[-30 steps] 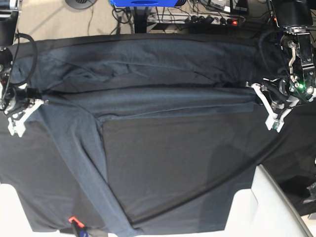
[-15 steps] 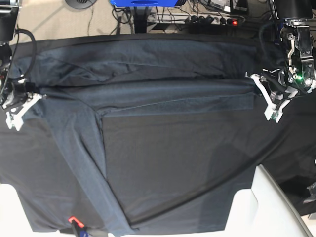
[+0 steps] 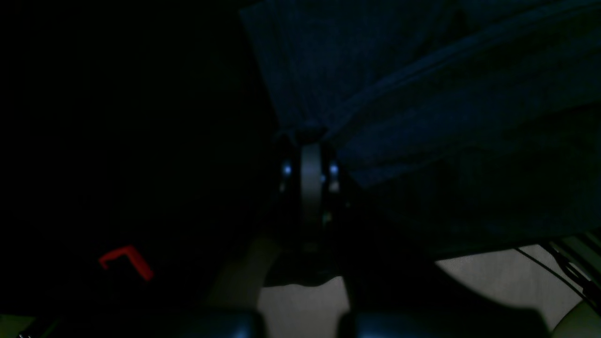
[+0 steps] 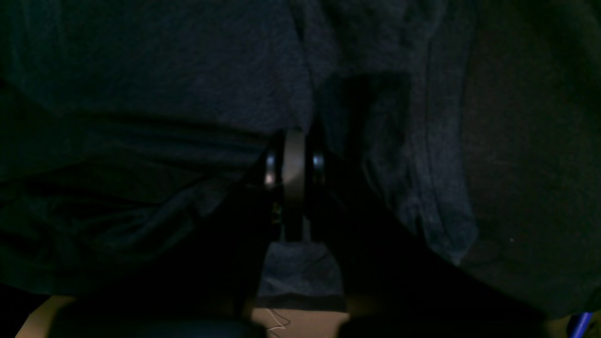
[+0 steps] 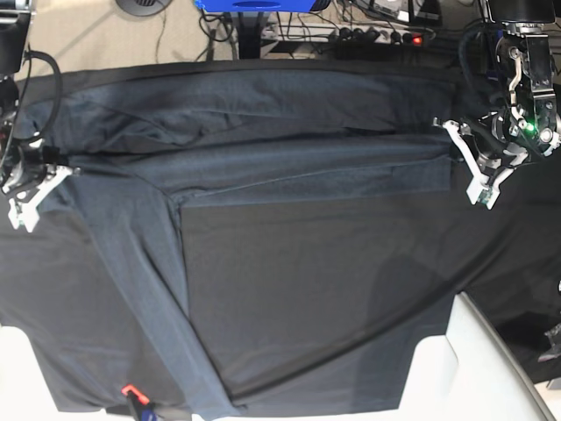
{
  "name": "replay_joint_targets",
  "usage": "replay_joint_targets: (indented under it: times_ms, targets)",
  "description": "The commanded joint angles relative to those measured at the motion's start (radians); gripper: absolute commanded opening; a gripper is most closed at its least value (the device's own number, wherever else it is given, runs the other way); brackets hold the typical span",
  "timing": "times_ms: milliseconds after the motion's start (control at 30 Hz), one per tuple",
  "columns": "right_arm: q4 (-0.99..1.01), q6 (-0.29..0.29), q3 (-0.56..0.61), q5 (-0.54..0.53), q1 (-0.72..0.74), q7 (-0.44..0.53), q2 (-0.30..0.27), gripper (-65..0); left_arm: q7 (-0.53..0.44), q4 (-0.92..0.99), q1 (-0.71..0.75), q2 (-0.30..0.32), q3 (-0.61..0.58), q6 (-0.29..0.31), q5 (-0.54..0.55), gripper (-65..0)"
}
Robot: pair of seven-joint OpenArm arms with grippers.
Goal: Fold the T-shirt properly
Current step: 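Lay the folded band flat with both grippers near the collar edge, then open both grippers and lift the left gripper away from the shirt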
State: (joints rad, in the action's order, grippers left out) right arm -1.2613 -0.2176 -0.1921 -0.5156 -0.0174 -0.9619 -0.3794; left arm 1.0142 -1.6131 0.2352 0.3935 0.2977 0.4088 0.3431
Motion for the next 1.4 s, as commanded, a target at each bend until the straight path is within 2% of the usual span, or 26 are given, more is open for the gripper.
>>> replay_joint_targets:
  times_ms: [0,567,633,733,767,833,933,1000,1067,1100,1167,1367]
  targets:
    - [-0.011,0.001,-0.005,-0.001,0.012,0.010,-0.020,-64.4,-0.007,-0.014,-0.007,0.018,0.007,-0.001,-0.002,-65.0]
    - [-0.011,0.001,-0.011,-0.001,0.012,0.005,-0.022,-62.6,-0.007,-0.013,-0.006,0.012,-0.002,-0.001,-0.011,-65.0]
    - [-0.011,0.001,-0.011,-0.001,0.012,0.005,-0.020,-58.1,-0.007,-0.013,-0.006,0.012,-0.002,-0.001,-0.011,-65.0]
    - [-0.011,0.001,-0.013,-0.001,0.012,0.008,-0.019,-45.3,-0.007,-0.013,-0.006,0.012,-0.002,-0.001,-0.011,-65.0]
    - [-0.011,0.001,-0.013,-0.001,0.012,0.010,-0.019,-42.2,-0.007,-0.013,-0.006,0.012,-0.002,-0.001,-0.011,-61.7]
    - [-0.011,0.001,-0.013,-0.001,0.012,0.010,-0.019,-35.9,-0.007,-0.014,-0.006,0.017,-0.002,-0.001,-0.011,-47.6]
    - [-0.011,0.005,-0.013,-0.001,0.015,0.010,-0.020,-31.1,-0.007,-0.019,-0.006,0.018,0.007,-0.001,-0.011,-26.3]
    - [-0.018,0.051,-0.014,-0.001,0.017,0.011,-0.020,-30.5,-0.007,-0.020,-0.006,0.022,0.008,-0.001,-0.011,-13.0]
    - [-0.021,0.103,-0.014,-0.002,0.018,0.011,-0.020,-30.3,-0.007,-0.020,-0.009,0.032,0.008,-0.001,-0.011,-3.6]
    - [-0.021,0.122,-0.020,-0.004,0.020,0.011,-0.020,-30.3,-0.007,-0.020,-0.012,0.040,0.008,-0.001,-0.009,-1.0]
    - [-0.021,0.134,-0.077,-0.004,0.020,0.010,-0.016,-30.3,-0.007,-0.022,-0.018,0.045,0.018,-0.001,-0.006,0.0]
    - [-0.107,0.142,-0.232,-0.005,0.017,0.014,-0.010,-30.3,-0.007,-0.022,-0.036,0.052,0.237,-0.001,0.000,0.0]
